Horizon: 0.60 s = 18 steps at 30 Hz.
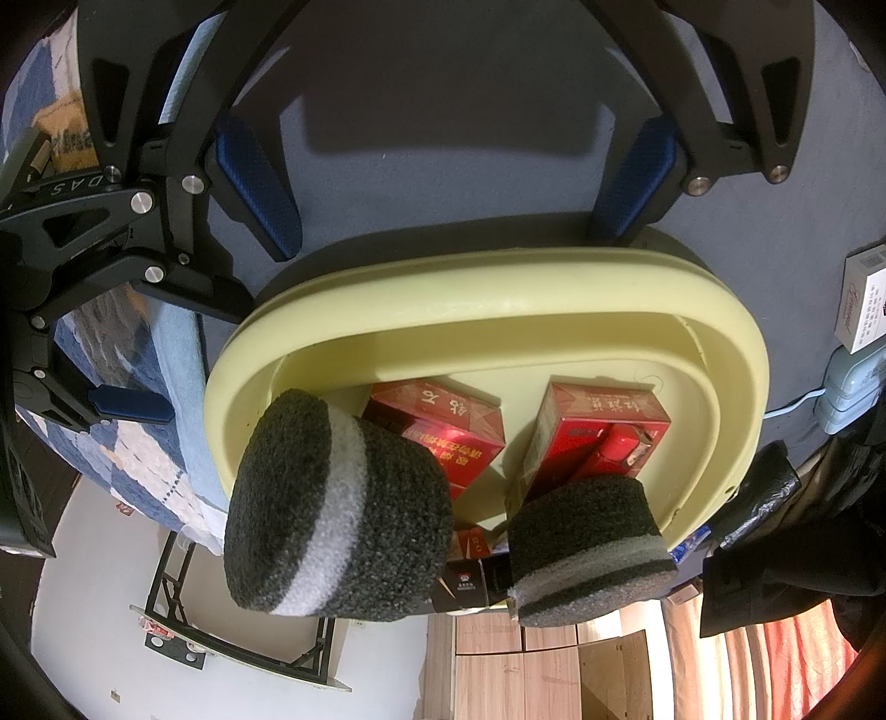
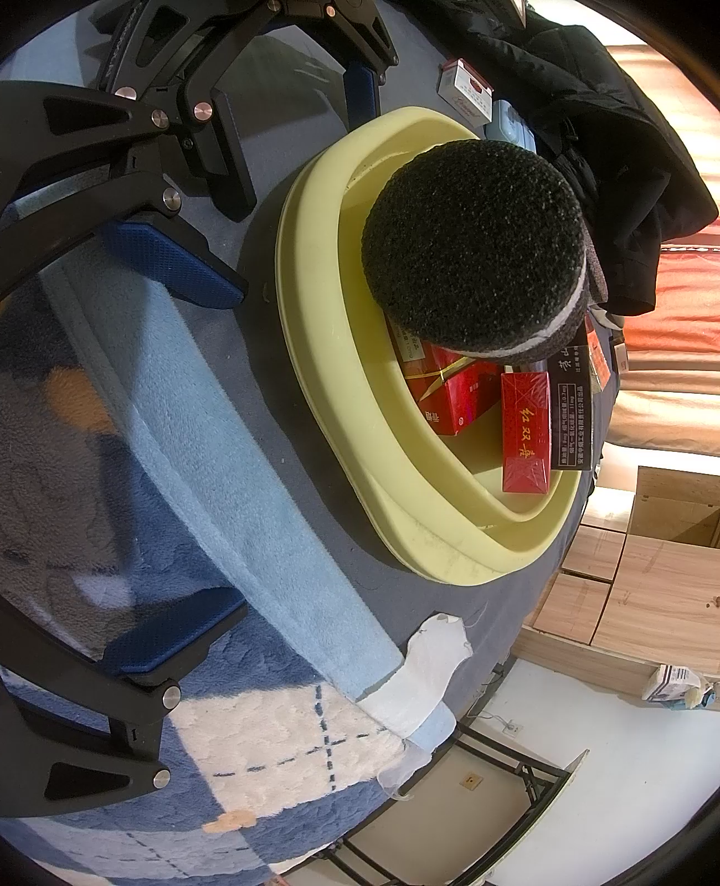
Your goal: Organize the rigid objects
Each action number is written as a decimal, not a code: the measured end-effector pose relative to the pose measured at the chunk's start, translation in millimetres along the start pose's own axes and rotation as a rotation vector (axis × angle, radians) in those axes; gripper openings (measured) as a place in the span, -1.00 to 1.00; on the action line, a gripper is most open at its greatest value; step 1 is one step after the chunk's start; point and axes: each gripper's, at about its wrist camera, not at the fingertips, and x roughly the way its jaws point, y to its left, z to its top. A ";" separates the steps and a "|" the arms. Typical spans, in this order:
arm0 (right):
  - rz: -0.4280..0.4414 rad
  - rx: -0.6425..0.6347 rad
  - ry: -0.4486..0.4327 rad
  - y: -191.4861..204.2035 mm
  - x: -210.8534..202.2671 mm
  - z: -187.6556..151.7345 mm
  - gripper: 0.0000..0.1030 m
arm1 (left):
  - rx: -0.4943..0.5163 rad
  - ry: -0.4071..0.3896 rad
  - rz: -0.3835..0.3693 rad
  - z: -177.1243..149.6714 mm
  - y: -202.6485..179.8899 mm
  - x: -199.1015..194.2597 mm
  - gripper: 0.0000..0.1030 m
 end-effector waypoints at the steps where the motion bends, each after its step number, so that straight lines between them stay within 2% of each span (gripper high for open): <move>1: 0.000 0.000 0.000 0.3 -0.1 -0.1 0.99 | 0.000 0.000 0.000 0.0 0.0 0.0 1.00; 18: 0.000 0.000 0.000 -0.4 -0.9 0.0 0.99 | 0.000 0.000 0.000 -1.4 0.9 0.7 1.00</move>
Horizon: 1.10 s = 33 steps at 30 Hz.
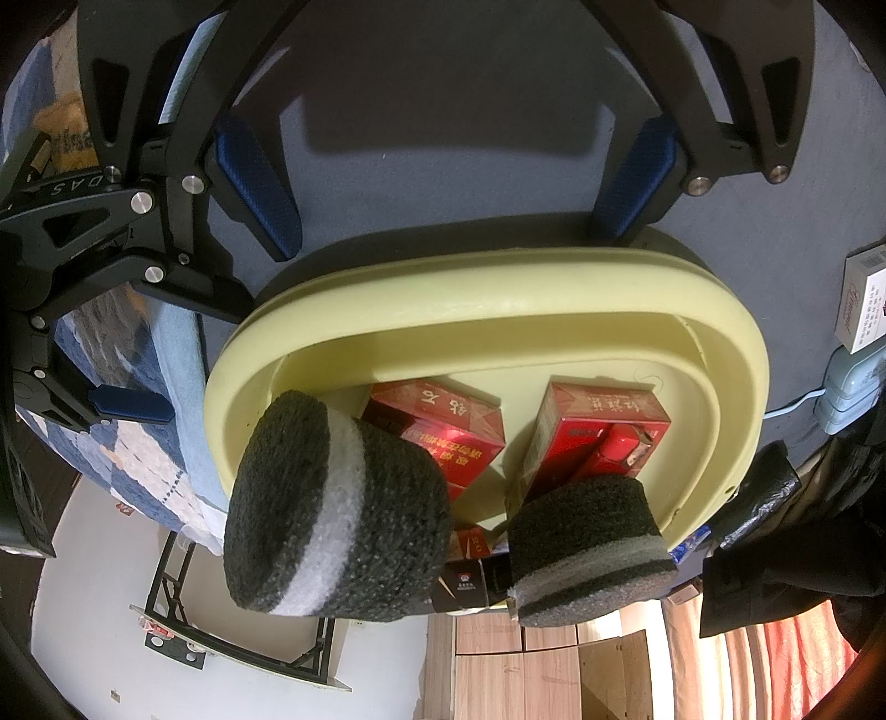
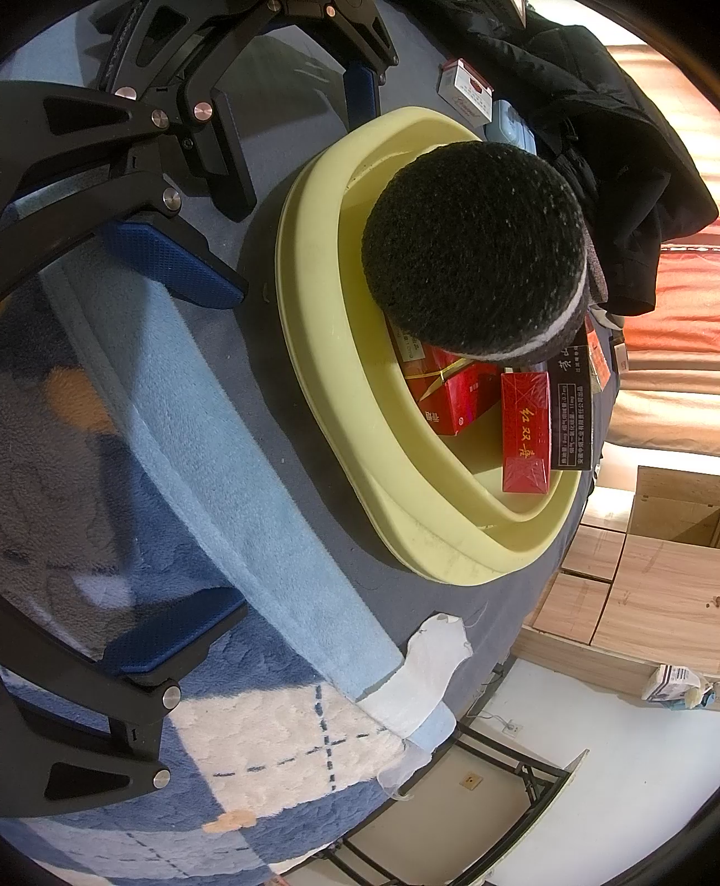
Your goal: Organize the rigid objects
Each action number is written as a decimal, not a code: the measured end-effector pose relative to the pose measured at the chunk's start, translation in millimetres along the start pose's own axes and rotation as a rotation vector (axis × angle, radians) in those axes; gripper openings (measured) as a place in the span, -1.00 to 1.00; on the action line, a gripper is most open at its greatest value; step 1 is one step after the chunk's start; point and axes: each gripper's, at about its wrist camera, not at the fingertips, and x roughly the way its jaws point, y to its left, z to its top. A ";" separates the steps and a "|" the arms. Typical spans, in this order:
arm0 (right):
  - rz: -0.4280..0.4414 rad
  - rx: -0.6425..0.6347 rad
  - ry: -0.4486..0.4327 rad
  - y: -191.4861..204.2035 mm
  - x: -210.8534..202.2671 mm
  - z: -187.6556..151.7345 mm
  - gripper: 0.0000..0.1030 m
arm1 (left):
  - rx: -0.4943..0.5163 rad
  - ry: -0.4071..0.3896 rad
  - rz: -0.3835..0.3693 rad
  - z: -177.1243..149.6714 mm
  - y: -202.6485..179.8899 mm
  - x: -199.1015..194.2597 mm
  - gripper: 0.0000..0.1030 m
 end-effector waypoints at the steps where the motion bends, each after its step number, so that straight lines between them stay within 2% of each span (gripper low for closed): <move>1: 0.000 0.000 0.000 0.4 -0.3 -0.2 1.00 | 0.000 0.000 0.000 -0.7 0.4 -0.6 1.00; 33: -0.001 -0.001 -0.002 0.8 -1.0 -0.8 0.99 | -0.001 -0.002 0.001 3.5 -4.3 3.1 1.00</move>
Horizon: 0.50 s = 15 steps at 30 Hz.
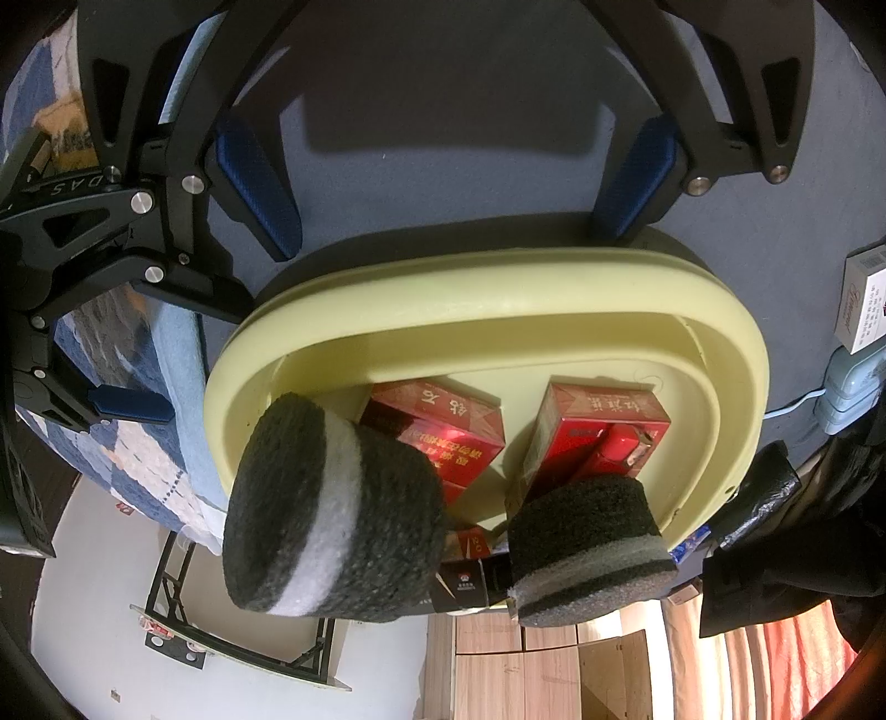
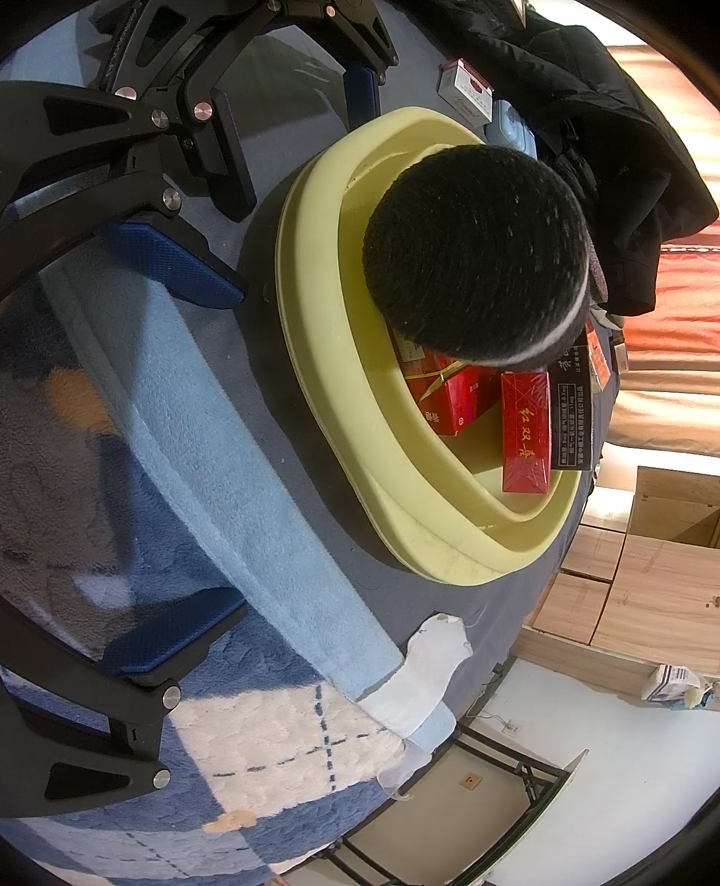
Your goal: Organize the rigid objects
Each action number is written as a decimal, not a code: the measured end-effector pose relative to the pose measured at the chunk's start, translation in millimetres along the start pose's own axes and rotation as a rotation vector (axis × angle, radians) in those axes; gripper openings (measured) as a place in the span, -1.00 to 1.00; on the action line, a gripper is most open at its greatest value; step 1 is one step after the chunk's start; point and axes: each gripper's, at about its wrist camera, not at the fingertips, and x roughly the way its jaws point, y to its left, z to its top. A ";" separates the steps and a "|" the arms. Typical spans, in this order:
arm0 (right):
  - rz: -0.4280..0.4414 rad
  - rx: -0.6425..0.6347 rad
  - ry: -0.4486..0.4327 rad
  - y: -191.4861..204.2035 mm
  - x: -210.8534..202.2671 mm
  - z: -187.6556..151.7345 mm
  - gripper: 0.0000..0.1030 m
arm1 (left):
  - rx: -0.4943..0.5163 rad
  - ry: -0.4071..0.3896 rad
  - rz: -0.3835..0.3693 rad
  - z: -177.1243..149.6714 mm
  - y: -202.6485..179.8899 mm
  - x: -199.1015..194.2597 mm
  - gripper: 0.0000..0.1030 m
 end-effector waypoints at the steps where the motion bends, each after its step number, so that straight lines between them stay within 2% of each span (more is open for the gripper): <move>1: 0.000 0.000 0.001 -0.1 0.1 0.1 0.99 | 0.000 0.000 0.000 0.3 -0.1 0.5 1.00; 15: 0.001 0.000 0.002 -0.6 0.7 0.4 0.99 | 0.000 0.000 0.001 0.1 -0.4 0.7 1.00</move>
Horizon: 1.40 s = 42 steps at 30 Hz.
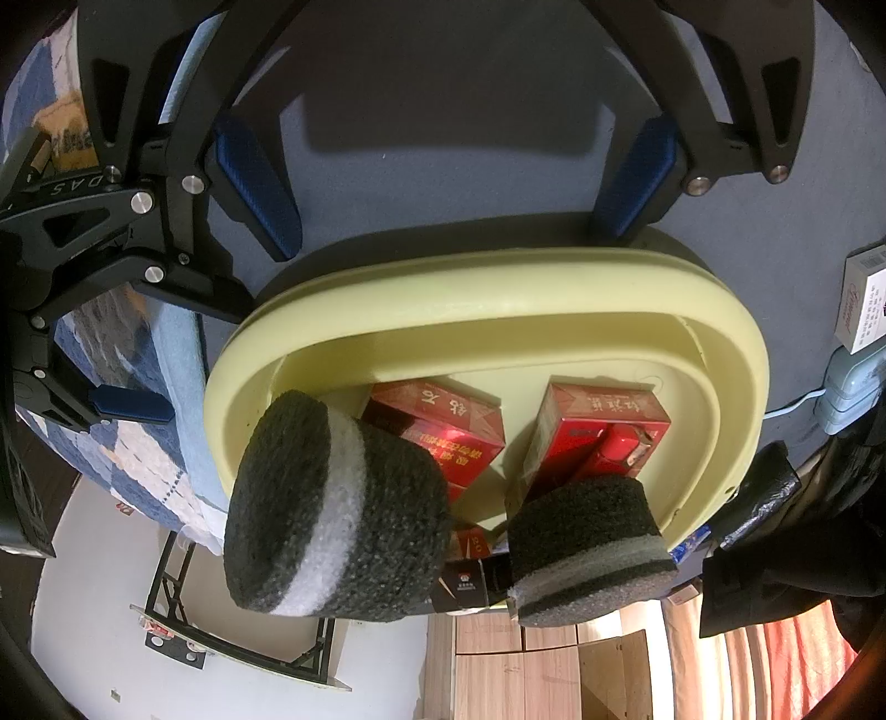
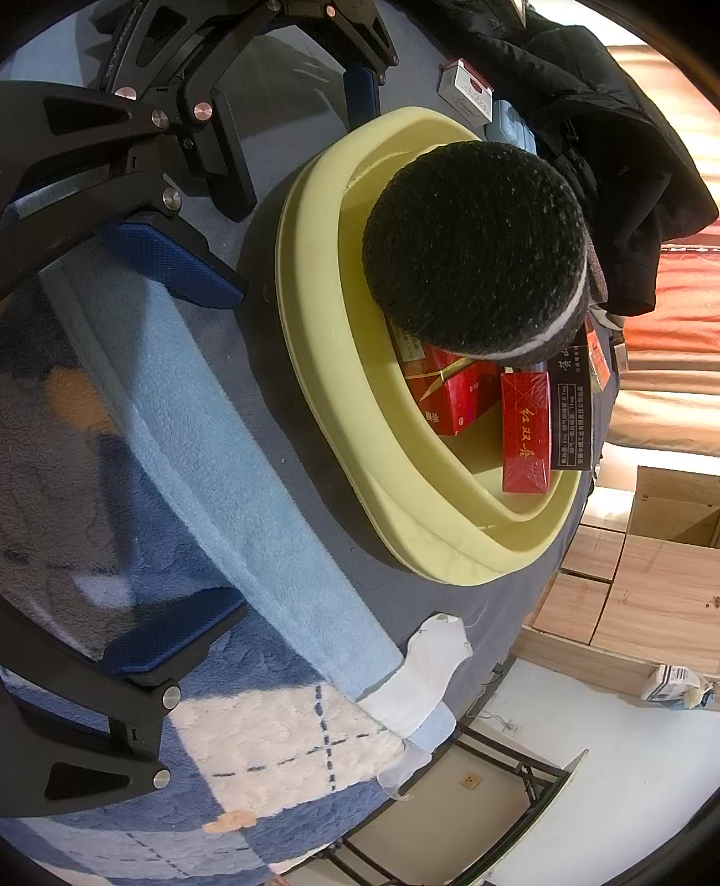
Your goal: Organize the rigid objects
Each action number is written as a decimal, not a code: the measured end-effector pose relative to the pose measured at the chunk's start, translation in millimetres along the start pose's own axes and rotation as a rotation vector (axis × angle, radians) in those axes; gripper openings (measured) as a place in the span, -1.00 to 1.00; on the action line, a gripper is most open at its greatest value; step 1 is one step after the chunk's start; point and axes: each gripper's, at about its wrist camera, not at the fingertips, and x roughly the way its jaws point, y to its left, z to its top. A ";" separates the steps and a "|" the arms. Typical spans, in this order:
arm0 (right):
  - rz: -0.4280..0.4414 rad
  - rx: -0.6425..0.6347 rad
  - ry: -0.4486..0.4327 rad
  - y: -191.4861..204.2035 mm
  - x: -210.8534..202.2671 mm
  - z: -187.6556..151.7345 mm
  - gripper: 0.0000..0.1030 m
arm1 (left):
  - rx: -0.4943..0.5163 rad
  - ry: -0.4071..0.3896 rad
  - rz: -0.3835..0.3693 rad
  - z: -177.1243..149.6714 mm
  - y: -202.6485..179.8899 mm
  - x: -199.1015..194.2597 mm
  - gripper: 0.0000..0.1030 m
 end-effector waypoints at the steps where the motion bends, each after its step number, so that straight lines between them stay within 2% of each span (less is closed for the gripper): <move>1: 0.000 0.000 0.000 0.3 -0.4 -0.2 1.00 | 0.000 0.000 0.000 -0.4 0.1 -0.2 1.00; 42: 0.000 -0.001 0.001 -2.8 2.7 2.0 0.99 | 0.000 0.001 -0.001 0.7 0.1 -0.7 1.00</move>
